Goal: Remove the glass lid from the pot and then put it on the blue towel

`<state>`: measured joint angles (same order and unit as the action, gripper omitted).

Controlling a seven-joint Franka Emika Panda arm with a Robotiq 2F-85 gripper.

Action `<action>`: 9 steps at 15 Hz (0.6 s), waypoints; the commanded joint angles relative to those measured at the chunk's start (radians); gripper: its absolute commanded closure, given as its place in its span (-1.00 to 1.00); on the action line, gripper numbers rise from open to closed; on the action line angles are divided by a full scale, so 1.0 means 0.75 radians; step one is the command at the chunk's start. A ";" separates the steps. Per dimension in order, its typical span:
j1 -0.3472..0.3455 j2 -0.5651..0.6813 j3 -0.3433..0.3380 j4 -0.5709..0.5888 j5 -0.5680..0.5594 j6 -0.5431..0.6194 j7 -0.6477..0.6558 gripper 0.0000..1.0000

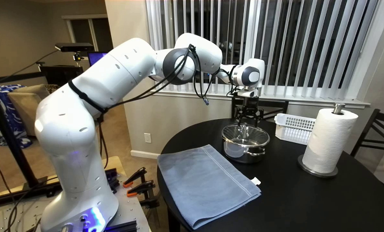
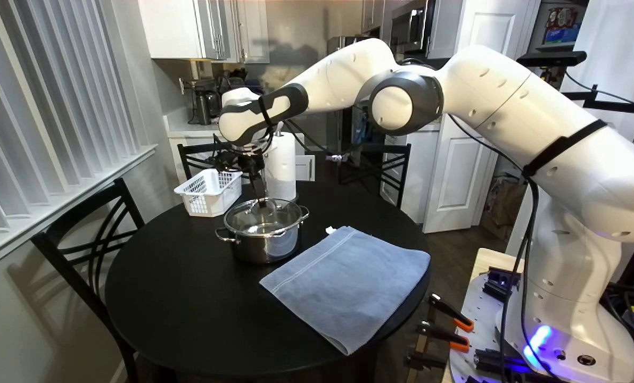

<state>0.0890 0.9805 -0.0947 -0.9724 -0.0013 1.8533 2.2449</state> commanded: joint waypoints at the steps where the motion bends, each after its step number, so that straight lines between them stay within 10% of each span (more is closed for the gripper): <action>1: -0.007 -0.050 0.012 -0.060 0.028 0.069 0.002 -0.34; 9: -0.010 -0.072 0.006 -0.082 0.028 0.081 0.012 0.70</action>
<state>0.0890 0.9710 -0.0944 -0.9746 0.0004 1.8874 2.2453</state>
